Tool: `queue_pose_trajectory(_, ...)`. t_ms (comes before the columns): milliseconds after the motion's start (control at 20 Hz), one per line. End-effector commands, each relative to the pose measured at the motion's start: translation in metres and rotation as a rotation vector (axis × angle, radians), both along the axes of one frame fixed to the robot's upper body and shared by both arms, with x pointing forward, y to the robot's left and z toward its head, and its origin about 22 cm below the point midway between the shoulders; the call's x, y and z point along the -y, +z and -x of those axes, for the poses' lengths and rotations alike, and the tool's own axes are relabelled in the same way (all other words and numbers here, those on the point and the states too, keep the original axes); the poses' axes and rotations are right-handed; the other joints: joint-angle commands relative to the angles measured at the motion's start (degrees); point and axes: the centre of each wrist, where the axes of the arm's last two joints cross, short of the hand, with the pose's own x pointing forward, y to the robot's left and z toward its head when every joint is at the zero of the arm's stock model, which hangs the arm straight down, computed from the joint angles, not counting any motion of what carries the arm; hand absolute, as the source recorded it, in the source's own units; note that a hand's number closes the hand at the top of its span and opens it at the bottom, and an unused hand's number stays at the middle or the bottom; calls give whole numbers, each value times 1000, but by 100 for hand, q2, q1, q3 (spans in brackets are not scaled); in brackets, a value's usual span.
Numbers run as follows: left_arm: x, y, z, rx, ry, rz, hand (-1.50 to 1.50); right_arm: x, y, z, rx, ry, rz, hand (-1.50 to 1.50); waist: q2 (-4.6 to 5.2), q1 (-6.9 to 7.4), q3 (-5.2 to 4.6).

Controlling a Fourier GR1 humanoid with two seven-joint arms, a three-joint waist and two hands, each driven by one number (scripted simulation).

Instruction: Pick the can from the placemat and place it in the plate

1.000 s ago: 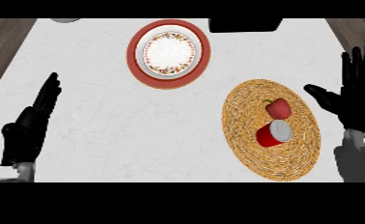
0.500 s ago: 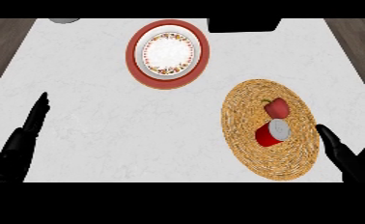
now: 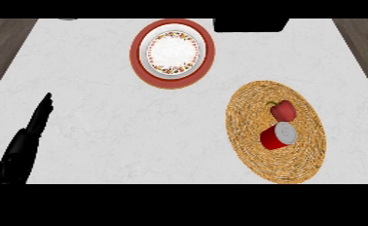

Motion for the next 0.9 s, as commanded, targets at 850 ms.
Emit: queue_pose_trajectory(850, -10, 3, -13, 21, -20, -8, 0, 43, 31, -50, -687, 325, 197, -150, 19, 152, 15)
